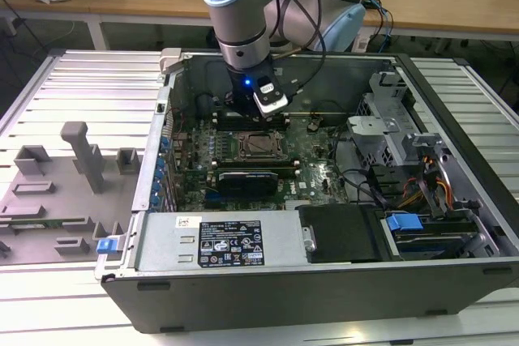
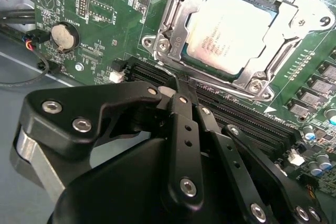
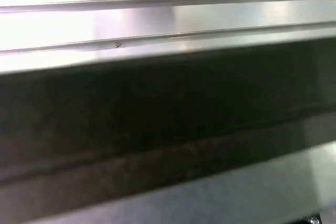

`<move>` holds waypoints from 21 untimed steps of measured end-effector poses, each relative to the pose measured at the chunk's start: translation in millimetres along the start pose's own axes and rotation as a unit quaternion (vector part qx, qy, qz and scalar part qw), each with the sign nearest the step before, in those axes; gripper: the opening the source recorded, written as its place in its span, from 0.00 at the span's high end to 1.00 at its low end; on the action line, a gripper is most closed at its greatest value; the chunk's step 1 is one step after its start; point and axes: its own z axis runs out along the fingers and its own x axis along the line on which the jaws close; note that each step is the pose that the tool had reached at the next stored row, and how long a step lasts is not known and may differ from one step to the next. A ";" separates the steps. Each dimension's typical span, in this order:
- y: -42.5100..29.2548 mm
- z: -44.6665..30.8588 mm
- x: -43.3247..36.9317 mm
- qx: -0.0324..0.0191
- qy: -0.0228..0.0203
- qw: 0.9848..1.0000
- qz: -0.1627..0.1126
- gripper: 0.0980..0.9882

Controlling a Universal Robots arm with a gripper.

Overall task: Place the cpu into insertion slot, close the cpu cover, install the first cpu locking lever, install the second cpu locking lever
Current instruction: 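Install the first cpu locking lever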

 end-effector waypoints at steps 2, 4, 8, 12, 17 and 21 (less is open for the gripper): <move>-0.9 -0.1 -0.2 0.000 0.000 1.000 0.000 0.99; -2.0 -0.1 -0.4 0.000 0.000 1.000 0.000 0.99; -4.3 0.0 -0.8 0.000 0.000 1.000 0.000 0.99; -4.9 0.8 -0.6 -0.001 0.000 1.000 0.000 0.99; -5.2 2.1 -0.6 -0.007 0.001 1.000 0.002 0.99; -5.1 2.3 -0.6 -0.010 0.002 1.000 0.003 0.99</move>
